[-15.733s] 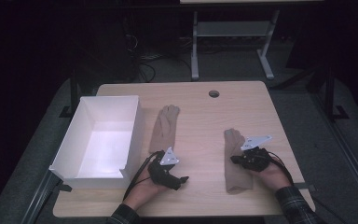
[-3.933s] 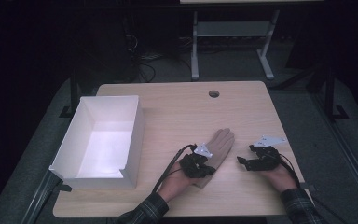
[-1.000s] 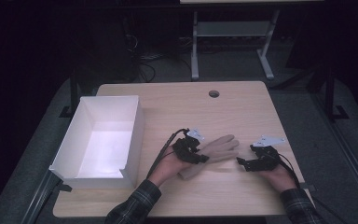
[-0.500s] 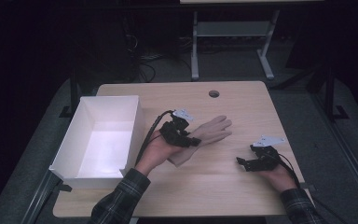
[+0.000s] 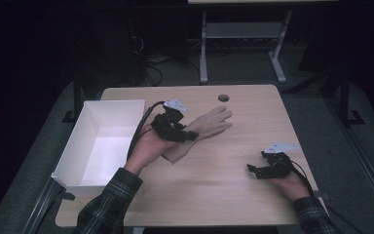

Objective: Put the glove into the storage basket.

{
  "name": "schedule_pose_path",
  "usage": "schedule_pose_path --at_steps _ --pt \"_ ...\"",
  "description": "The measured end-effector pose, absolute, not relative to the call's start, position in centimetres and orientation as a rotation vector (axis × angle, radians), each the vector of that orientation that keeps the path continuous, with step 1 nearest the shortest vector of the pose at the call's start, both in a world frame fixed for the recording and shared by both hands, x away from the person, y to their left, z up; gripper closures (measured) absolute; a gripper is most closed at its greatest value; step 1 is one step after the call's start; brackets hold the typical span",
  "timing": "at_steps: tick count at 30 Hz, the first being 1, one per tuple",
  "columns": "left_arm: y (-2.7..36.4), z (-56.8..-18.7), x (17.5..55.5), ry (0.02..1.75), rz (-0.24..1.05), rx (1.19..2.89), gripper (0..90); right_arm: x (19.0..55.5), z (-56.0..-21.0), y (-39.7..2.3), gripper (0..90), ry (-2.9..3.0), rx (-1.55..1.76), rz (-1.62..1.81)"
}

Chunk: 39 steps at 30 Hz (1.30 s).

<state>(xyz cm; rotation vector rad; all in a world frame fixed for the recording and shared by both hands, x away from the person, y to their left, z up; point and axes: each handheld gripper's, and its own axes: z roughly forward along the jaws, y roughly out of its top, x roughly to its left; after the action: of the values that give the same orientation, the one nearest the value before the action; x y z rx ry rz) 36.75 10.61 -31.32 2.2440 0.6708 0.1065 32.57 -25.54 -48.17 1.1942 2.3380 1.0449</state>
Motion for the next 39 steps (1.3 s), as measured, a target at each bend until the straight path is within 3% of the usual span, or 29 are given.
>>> schedule_pose_path --at_steps 17,39 --pt "18.4 -28.3 36.5 0.806 0.23 2.147 70.2 32.6 -48.2 -25.6 18.1 2.338 1.189 1.044" --pt "28.1 -28.6 35.0 1.037 0.411 2.052 70.2 32.6 -48.2 -25.5 18.2 2.338 1.19 1.045"
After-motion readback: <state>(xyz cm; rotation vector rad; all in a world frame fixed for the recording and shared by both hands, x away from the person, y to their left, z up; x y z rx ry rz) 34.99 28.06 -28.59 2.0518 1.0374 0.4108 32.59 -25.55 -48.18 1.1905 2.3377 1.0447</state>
